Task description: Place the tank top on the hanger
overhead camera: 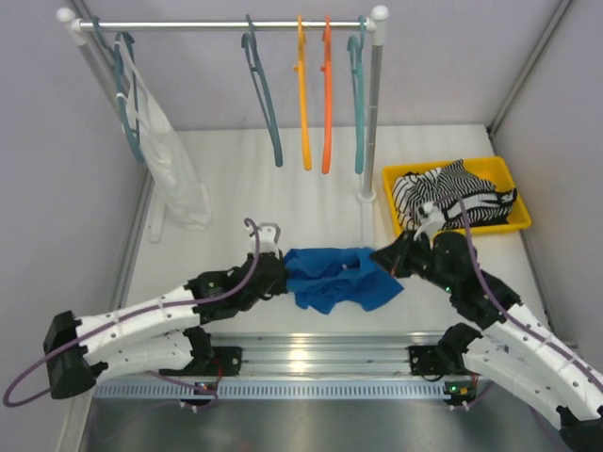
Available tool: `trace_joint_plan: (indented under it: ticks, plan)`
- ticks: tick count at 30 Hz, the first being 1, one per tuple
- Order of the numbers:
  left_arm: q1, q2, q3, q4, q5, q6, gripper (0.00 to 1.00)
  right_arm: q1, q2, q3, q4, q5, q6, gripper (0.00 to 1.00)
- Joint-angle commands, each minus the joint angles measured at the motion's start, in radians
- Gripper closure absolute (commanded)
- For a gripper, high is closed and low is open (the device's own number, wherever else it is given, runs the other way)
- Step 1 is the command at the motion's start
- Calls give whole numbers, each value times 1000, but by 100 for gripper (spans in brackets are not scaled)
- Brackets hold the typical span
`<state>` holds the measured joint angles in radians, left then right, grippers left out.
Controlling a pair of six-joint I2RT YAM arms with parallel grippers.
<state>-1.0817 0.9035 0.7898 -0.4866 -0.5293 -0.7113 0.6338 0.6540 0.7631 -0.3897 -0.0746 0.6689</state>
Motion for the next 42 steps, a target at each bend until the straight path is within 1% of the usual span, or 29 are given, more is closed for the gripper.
trace_joint_plan:
  ticks: [1, 3, 4, 5, 6, 7, 8, 9, 10, 12, 15, 16, 17, 20, 22, 26, 28, 29, 31, 32, 33, 34, 35, 36, 37, 38, 39, 41, 42]
  plan:
    - [-4, 53, -214, 242, 181, -216, 100, 90, -108, -240, 164, -6, 153, 100]
    - [-6, 132, -297, 310, 245, -249, 100, 151, -132, -345, 161, 47, 201, 100]
    - [-6, 158, -311, 330, 261, -261, 100, 214, -137, -370, 160, 97, 213, 100]
    - [-9, 190, -320, 356, 267, -264, 98, 248, -148, -392, 164, 122, 242, 100]
    - [-17, 198, -328, 361, 273, -264, 89, 279, -151, -424, 164, 145, 254, 100]
    - [-20, 201, -328, 362, 275, -254, 82, 331, -152, -436, 166, 183, 265, 100]
    - [-23, 195, -328, 359, 273, -248, 77, 352, -149, -444, 163, 197, 283, 100]
    - [-24, 186, -322, 343, 272, -241, 67, 369, -149, -453, 150, 211, 290, 100]
    - [-24, 173, -317, 329, 261, -231, 64, 395, -149, -455, 141, 237, 296, 99]
    - [-24, 127, -298, 266, 244, -220, 57, 414, -151, -453, 102, 260, 301, 91]
    - [-26, 54, -271, 188, 223, -206, 55, 429, -160, -443, 54, 289, 301, 75]
    - [-26, 20, -264, 163, 212, -203, 54, 431, -165, -438, 39, 303, 298, 73]
    - [-24, 3, -249, 142, 207, -203, 54, 431, -165, -426, 26, 309, 296, 67]
    - [-24, -63, -210, 56, 181, -201, 54, 429, -162, -398, -35, 335, 298, 58]
    - [-24, -93, -187, -2, 164, -194, 54, 432, -165, -386, -76, 358, 299, 55]
    - [-26, -149, -85, -93, 112, -163, 53, 432, -172, -364, -120, 386, 301, 44]
    - [-26, -155, -38, -116, 78, -131, 53, 432, -175, -361, -126, 397, 301, 42]
    - [-24, -156, 16, -131, 65, -116, 52, 432, -174, -358, -124, 397, 299, 41]
    - [-26, -141, 86, -144, -15, -56, 52, 432, -174, -357, -124, 400, 297, 41]
    - [-24, -134, 167, -148, -50, -30, 51, 432, -171, -355, -124, 401, 294, 41]
    - [-24, -121, 210, -148, -85, -1, 51, 432, -171, -354, -123, 401, 293, 41]
    - [-24, -95, 297, -147, -175, 50, 51, 432, -165, -352, -123, 403, 288, 40]
    - [-24, -81, 340, -145, -220, 74, 51, 432, -163, -349, -123, 403, 287, 40]
    - [-23, -68, 380, -124, -259, 105, 51, 432, -162, -346, -124, 403, 285, 40]
    - [-24, -45, 417, -101, -326, 174, 51, 432, -157, -344, -127, 403, 284, 40]
    - [-24, -32, 480, -77, -348, 209, 50, 432, -157, -340, -129, 403, 279, 40]
    - [-24, -20, 508, -8, -368, 292, 47, 434, -157, -338, -132, 404, 278, 40]
    - [-23, 21, 580, 57, -426, 375, 44, 432, -155, -335, -132, 404, 273, 40]
    - [-23, 38, 606, 128, -443, 459, 42, 432, -151, -334, -130, 407, 273, 40]
